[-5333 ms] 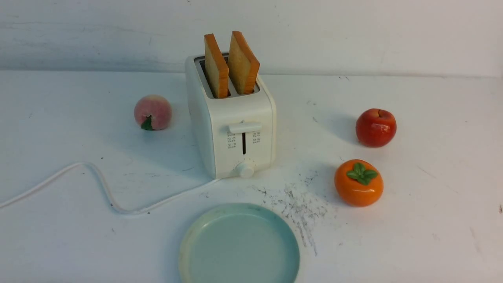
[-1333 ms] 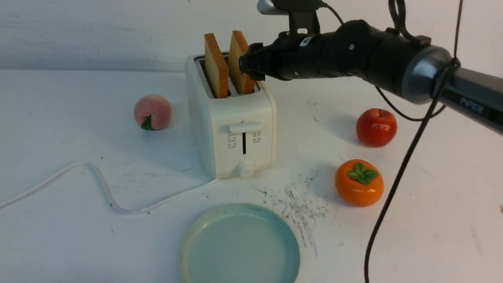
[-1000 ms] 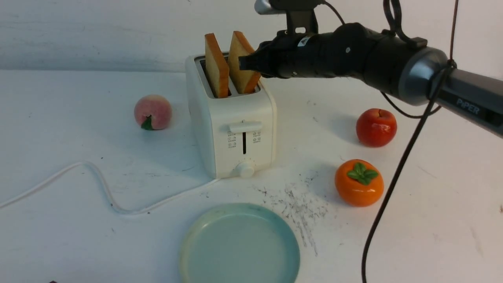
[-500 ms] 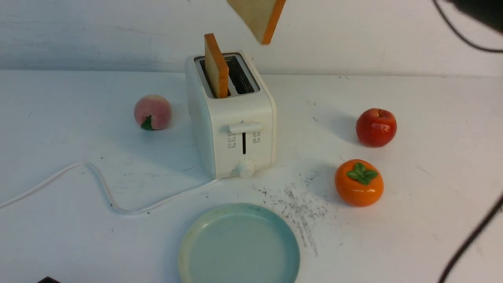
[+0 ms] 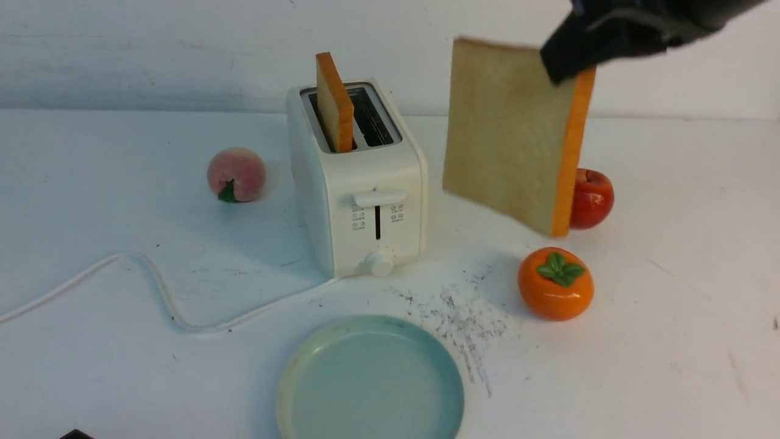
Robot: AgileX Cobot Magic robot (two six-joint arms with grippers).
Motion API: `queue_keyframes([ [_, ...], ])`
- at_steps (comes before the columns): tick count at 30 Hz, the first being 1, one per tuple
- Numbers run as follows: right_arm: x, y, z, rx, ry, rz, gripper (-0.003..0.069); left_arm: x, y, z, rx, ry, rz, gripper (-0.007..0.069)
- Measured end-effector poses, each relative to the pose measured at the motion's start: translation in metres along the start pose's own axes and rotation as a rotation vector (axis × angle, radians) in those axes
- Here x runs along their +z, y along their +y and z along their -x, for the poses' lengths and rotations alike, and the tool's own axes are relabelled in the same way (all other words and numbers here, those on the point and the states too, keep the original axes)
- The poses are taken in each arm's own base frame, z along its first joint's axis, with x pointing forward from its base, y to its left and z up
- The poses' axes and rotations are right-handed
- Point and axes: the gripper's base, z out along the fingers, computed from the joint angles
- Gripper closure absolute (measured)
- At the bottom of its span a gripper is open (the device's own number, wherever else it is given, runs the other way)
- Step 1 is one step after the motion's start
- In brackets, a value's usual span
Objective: Take toasted bread from bread machine on white table place on plate.
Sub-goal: 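Place the held slice of bread on top of the slice on the plate with the right gripper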
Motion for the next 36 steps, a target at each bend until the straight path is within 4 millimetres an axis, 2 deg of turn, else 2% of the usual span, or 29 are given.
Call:
queue_keyframes([
  [1, 0.000, 0.001, 0.000, 0.002, 0.000, 0.006, 0.0573, 0.000, 0.000, 0.000, 0.000, 0.000, 0.000, 0.0388],
  [2, 0.019, -0.001, -0.012, 0.040, 0.069, 0.060, 0.0573, 0.000, 0.000, 0.000, 0.002, 0.000, 0.000, 0.0388],
  [3, 0.024, -0.002, -0.015, 0.048, 0.090, 0.069, 0.0573, 0.000, 0.000, 0.000, 0.002, 0.000, 0.000, 0.0388],
  [4, 0.048, -0.001, -0.031, 0.082, 0.170, 0.153, 0.0573, 0.000, 0.000, 0.000, 0.002, 0.000, 0.000, 0.0388],
  [5, 0.062, -0.002, -0.041, 0.100, 0.215, 0.193, 0.0573, 0.000, 0.000, 0.000, 0.002, 0.000, 0.000, 0.0388],
  [9, 0.118, -0.004, -0.069, 0.165, 0.237, 0.371, 0.0573, 0.000, 0.000, 0.000, 0.001, 0.000, 0.000, 0.0388],
  [15, 0.166, -0.011, -0.076, 0.186, 0.156, 0.476, 0.0573, 0.000, 0.000, 0.000, 0.001, 0.000, 0.000, 0.0388],
  [21, 0.206, -0.023, -0.084, 0.252, 0.162, 0.472, 0.0552, 0.000, 0.000, 0.000, 0.001, 0.000, 0.000, 0.0388],
  [24, 0.226, -0.030, -0.092, 0.282, 0.188, 0.450, 0.0484, 0.000, 0.000, 0.000, 0.001, 0.000, 0.000, 0.0388],
  [27, 0.237, -0.036, -0.097, 0.292, 0.199, 0.428, 0.0408, 0.000, 0.000, 0.000, 0.001, 0.000, 0.000, 0.0388],
  [29, 0.242, -0.041, -0.100, 0.238, 0.204, 0.375, 0.0278, 0.000, 0.000, 0.000, 0.001, 0.000, 0.000, 0.0388],
  [33, 0.237, -0.047, -0.096, 0.101, 0.234, 0.301, 0.0112, 0.000, -0.001, 0.002, 0.001, -0.018, -0.013, 0.0388],
  [34, 0.236, -0.047, -0.096, 0.092, 0.235, 0.298, 0.0105, 0.000, -0.001, 0.002, 0.001, -0.021, -0.015, 0.0388],
  [36, 0.223, -0.048, -0.086, 0.029, 0.236, 0.248, 0.0044, 0.000, -0.003, 0.004, -0.001, -0.043, -0.031, 0.0388],
])
